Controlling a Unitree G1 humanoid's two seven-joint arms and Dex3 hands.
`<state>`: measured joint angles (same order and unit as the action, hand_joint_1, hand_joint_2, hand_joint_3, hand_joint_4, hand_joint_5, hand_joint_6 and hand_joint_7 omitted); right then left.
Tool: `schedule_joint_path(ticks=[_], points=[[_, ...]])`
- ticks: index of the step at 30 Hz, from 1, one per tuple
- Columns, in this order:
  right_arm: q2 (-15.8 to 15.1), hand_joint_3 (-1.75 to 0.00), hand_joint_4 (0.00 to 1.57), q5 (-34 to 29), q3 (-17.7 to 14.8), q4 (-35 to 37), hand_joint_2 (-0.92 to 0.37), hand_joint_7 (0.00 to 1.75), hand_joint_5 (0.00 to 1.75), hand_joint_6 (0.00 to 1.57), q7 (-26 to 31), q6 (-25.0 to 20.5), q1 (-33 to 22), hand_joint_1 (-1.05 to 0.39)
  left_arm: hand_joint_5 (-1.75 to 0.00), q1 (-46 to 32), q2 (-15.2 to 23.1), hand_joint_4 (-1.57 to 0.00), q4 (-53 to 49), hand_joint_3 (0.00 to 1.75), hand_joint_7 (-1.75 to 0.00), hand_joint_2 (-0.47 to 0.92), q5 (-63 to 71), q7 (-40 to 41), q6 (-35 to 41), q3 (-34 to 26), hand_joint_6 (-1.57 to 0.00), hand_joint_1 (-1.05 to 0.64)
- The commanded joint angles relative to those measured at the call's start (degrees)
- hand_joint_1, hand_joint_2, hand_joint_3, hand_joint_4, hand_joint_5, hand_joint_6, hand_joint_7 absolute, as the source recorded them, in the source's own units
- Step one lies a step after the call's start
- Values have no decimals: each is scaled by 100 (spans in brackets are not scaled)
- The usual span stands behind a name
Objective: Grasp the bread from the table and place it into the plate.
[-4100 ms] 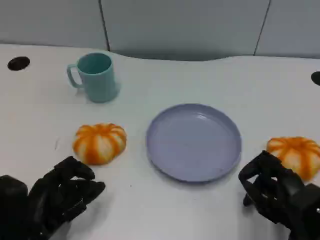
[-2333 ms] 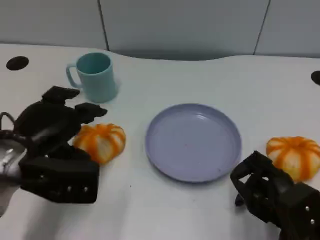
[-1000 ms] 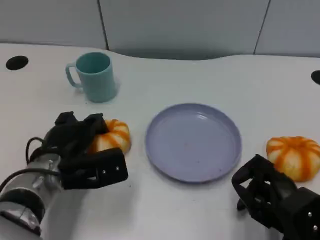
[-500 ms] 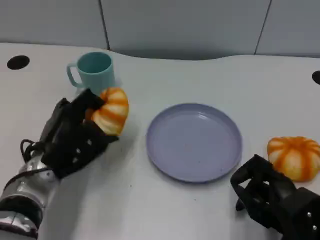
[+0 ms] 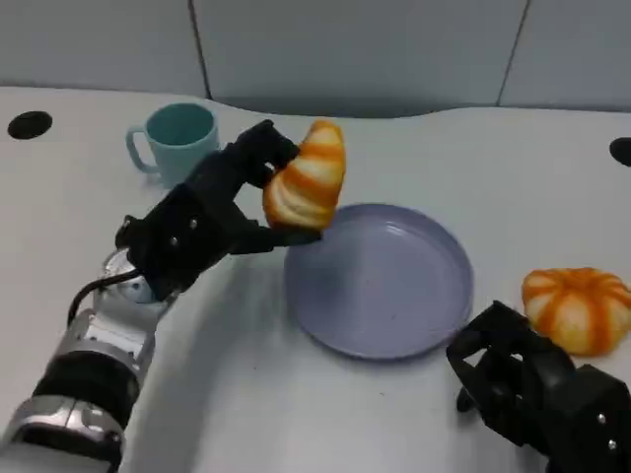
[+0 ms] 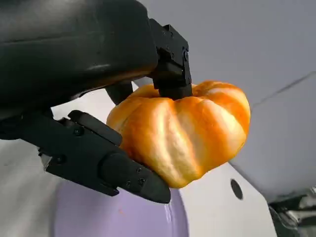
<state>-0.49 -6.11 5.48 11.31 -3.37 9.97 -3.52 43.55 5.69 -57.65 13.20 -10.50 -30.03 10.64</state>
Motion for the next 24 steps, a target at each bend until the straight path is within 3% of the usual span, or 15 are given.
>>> schedule_joint_path(ticks=[1, 9, 14, 17, 20, 24], points=[[-19, -34, 55, -88, 51, -73, -92, 175, 175, 35, 93, -99, -29, -29, -175, 612, -473, -92, -584, 6, -175, 84, 728, 331, 334, 630, -72, -15], [84, -34, 60, 46, 68, 126, -92, 175, 175, 37, 56, 211, -30, -27, -175, 994, -615, -87, -1241, 8, -175, 85, 1894, 935, 769, 1565, -64, -22], [80, -35, 62, -50, 114, 199, -92, 175, 175, 39, 106, 279, -8, -29, -171, 1098, -610, -57, -1353, 6, -170, 87, 2161, 954, 623, 1810, -36, -43], [86, -34, 62, -38, 117, 219, -92, 175, 175, 39, 112, 280, -1, -28, -150, 1193, -595, -27, -1388, 3, -126, 89, 2295, 891, 580, 1947, -30, -53], [101, -34, 61, 0, 112, 251, -92, 175, 175, 39, 94, 310, 12, -28, -94, 1346, -539, -9, -1391, 9, -63, 92, 2613, 1009, 536, 2249, -26, -67], [103, -34, 63, -6, 115, 305, -92, 175, 175, 39, 98, 368, 39, -29, -54, 1469, -512, 0, -1403, 14, -37, 92, 2781, 1104, 482, 2415, -13, -78]])
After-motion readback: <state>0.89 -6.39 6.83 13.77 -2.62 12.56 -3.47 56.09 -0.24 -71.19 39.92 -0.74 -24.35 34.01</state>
